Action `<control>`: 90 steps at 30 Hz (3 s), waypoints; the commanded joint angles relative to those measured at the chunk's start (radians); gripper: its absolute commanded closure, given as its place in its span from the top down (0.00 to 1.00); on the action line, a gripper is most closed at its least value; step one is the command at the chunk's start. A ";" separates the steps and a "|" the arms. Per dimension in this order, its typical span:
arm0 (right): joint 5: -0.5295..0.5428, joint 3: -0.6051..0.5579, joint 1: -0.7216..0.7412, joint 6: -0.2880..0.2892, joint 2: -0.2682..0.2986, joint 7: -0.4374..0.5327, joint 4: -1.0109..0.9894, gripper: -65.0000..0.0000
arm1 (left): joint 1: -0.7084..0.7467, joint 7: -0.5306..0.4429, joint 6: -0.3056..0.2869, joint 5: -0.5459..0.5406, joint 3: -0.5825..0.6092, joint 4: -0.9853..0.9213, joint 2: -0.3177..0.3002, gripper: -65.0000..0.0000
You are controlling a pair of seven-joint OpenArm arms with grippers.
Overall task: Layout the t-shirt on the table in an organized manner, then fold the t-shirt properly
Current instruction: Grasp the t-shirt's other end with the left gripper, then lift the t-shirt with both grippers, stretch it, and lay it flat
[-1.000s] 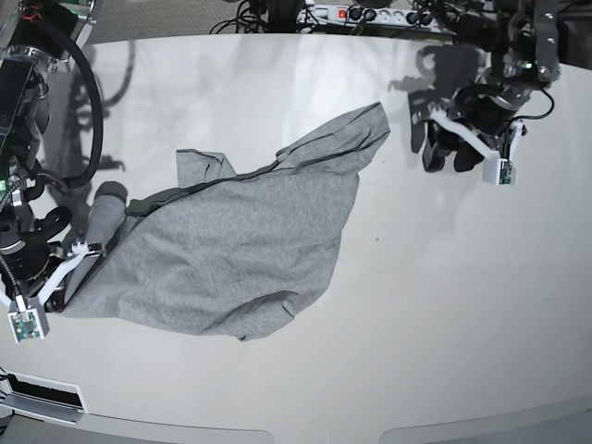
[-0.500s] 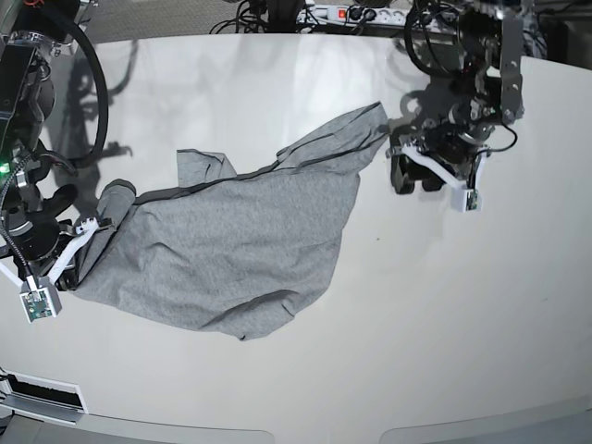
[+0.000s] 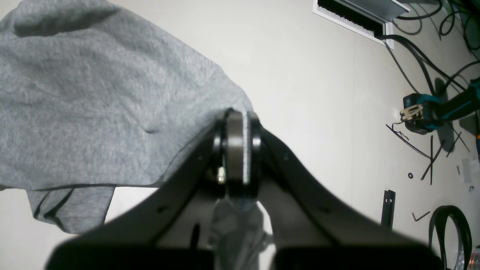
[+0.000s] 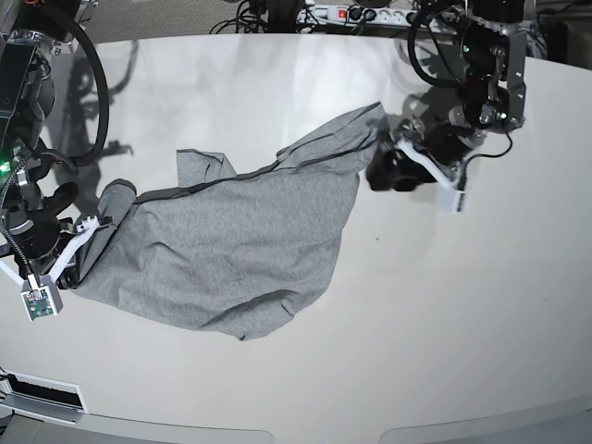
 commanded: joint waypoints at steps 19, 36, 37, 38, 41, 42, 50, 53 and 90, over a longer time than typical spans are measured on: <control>0.008 0.005 0.016 -0.002 0.012 0.023 0.021 0.00 | 0.014 0.358 0.089 0.081 0.129 0.309 -0.034 0.00; 0.155 0.005 0.016 0.080 0.134 0.005 0.021 0.00 | 0.006 0.300 0.271 0.600 0.129 0.740 -0.363 0.00; 0.180 0.005 0.016 0.109 0.134 -0.002 0.021 0.00 | -0.003 0.296 0.288 0.625 0.129 0.744 -0.383 0.00; 0.201 0.005 0.016 0.126 0.134 -0.007 0.021 0.00 | -0.019 0.297 0.305 0.640 0.129 0.748 -0.401 0.00; 0.240 0.005 0.016 0.128 0.134 -0.034 0.021 0.00 | -0.065 0.296 0.352 0.654 0.129 0.748 -0.463 0.00; 0.240 0.005 0.016 0.128 0.134 -0.037 0.021 0.00 | -0.080 0.296 0.364 0.650 0.129 0.748 -0.484 0.00; 0.301 0.005 0.064 0.160 0.136 0.008 0.021 0.00 | -0.221 0.179 0.321 0.407 0.129 0.733 -0.612 0.00; 0.305 0.005 0.148 0.116 0.169 0.008 0.021 0.00 | -0.333 0.124 0.313 0.348 0.129 0.701 -0.671 0.00; 1.223 -0.050 0.037 0.302 0.430 -0.479 -0.129 0.00 | -0.473 0.848 -0.176 -0.934 0.131 0.304 -0.846 0.00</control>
